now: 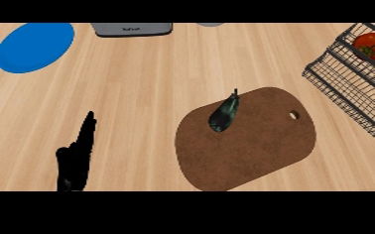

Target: Pick the tomato from the cutting board and place it in the tiered basket

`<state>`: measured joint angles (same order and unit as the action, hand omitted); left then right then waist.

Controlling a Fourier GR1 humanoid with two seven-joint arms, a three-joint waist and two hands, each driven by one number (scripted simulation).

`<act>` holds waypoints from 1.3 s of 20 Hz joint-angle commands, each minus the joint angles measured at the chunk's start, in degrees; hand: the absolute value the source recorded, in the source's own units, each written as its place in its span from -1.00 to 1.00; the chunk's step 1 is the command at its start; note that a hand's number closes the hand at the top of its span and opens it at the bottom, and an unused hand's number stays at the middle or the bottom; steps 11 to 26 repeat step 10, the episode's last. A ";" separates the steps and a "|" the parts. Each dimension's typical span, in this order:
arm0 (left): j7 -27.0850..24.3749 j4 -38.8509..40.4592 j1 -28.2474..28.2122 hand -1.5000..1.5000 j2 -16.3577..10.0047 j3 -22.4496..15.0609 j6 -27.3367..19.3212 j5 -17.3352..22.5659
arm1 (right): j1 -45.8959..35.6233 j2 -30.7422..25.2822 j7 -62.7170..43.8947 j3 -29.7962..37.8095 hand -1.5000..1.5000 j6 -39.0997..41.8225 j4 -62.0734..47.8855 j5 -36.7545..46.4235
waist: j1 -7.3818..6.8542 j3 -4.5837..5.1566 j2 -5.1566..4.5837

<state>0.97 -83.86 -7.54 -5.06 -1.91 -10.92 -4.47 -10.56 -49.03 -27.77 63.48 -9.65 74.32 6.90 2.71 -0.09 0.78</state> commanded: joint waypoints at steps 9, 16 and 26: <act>0.22 1.57 -0.87 0.00 0.39 0.02 0.02 -0.30 | 26.98 -2.53 7.32 32.54 -1.00 30.31 -6.24 -19.54 | 0.73 0.06 -0.19; 0.11 0.54 -1.95 0.00 0.40 0.51 0.21 0.54 | 29.54 1.71 8.23 35.22 -1.00 32.88 -3.46 -20.92 | 0.86 0.09 -0.11; 0.11 0.54 -1.95 0.00 0.40 0.51 0.21 0.54 | 29.54 1.71 8.23 35.22 -1.00 32.88 -3.46 -20.92 | 0.86 0.09 -0.11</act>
